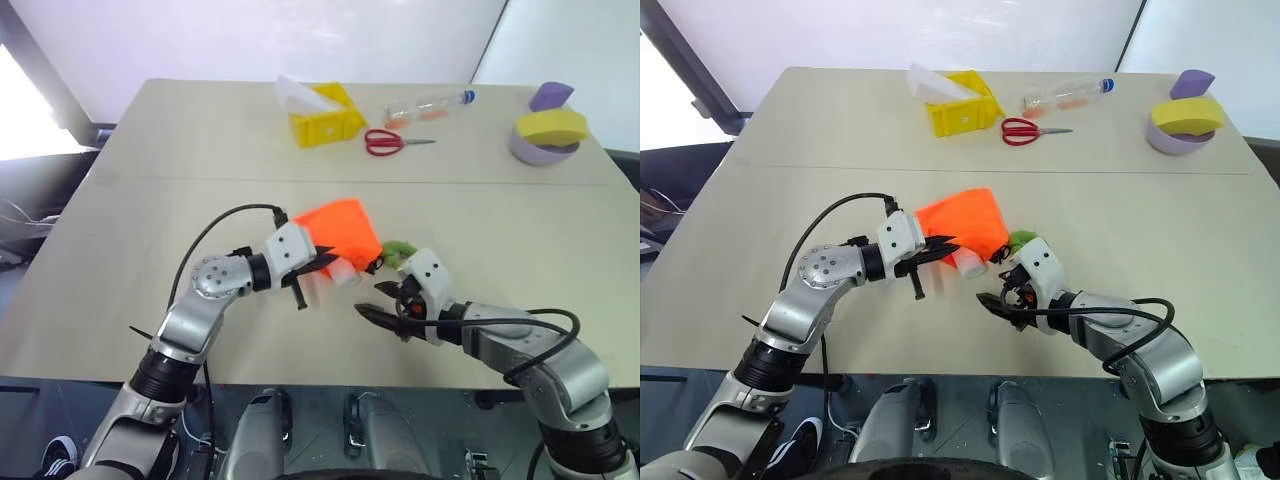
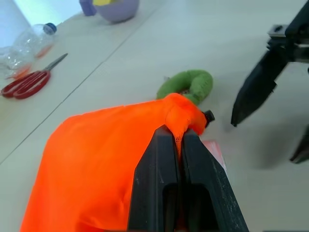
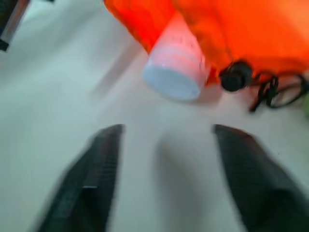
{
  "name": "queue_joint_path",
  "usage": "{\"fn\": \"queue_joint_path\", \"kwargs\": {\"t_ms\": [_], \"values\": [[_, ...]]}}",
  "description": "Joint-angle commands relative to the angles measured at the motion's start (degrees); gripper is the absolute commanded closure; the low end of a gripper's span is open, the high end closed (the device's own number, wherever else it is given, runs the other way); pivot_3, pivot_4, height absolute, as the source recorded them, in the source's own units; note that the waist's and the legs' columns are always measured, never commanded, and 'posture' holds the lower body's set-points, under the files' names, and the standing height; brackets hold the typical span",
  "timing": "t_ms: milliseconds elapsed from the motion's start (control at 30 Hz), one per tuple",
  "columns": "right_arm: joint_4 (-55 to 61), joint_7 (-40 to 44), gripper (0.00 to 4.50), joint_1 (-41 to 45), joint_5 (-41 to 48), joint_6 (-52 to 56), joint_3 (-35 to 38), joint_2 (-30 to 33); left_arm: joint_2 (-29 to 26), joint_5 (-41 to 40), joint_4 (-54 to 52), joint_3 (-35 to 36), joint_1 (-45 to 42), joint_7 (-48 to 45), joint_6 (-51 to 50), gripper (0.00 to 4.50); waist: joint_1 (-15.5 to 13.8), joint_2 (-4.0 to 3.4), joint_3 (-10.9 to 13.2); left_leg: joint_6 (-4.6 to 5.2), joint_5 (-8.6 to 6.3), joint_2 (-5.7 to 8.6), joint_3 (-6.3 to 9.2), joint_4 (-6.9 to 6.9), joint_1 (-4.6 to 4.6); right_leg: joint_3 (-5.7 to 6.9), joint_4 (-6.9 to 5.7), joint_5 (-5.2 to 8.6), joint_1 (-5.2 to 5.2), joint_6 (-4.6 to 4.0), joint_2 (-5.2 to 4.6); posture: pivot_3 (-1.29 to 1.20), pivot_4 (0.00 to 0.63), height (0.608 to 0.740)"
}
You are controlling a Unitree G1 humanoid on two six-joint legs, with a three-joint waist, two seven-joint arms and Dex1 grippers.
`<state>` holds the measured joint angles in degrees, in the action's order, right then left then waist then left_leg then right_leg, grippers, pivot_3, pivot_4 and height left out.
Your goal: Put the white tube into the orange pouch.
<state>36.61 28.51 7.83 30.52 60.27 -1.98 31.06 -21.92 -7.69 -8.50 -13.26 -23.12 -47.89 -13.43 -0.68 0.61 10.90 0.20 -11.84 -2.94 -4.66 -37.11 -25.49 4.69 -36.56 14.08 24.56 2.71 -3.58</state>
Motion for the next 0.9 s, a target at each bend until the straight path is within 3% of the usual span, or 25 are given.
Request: {"fn": "queue_joint_path", "kwargs": {"t_ms": [33,100,500,733,900], "values": [[0.1,0.8,3.47,0.0,-1.5,-4.2,-1.7,0.7,0.5,-2.8,0.1,2.4,-0.4,0.2,-0.2,4.50,0.0,0.00,0.0,0.00,0.00,0.00,0.00,-0.01,0.00,0.00,0.00,0.00,0.00,0.00,0.00,0.00,0.150,0.740],[-1.5,-0.1,4.47,0.1,-3.7,-6.3,-2.6,0.7,1.0,-4.7,0.6,3.6,0.1,0.4,-0.8,4.50,0.0,0.00,0.0,0.00,0.00,0.02,-0.02,-0.02,0.00,0.00,0.01,0.00,-0.01,0.00,-0.02,0.00,0.150,0.740],[-1.8,2.8,4.47,-2.7,-5.8,-12.2,-4.2,2.9,1.5,-8.0,4.1,5.2,-0.6,-0.9,-0.6,4.50,0.0,0.00,0.0,0.00,0.00,0.03,-0.04,-0.03,0.01,0.00,0.01,-0.02,-0.03,-0.01,0.01,0.00,0.150,0.740],[-7.6,-2.1,4.47,1.6,-11.7,-15.5,-8.4,-2.4,1.6,-8.4,1.7,3.1,-0.2,-2.9,-1.0,4.50,0.0,0.00,0.0,0.00,0.00,0.02,-0.04,-0.03,0.03,-0.01,0.00,-0.03,-0.03,-0.03,-0.01,0.00,0.150,0.740],[-11.0,-1.2,4.47,4.0,-12.6,-17.0,-10.0,-4.7,1.1,-8.5,-0.3,1.4,0.7,-4.1,-2.1,4.50,0.0,0.00,0.0,0.00,0.00,0.03,-0.04,-0.04,0.02,0.00,-0.04,-0.13,-0.02,-0.20,0.02,0.00,0.150,0.740]]}}
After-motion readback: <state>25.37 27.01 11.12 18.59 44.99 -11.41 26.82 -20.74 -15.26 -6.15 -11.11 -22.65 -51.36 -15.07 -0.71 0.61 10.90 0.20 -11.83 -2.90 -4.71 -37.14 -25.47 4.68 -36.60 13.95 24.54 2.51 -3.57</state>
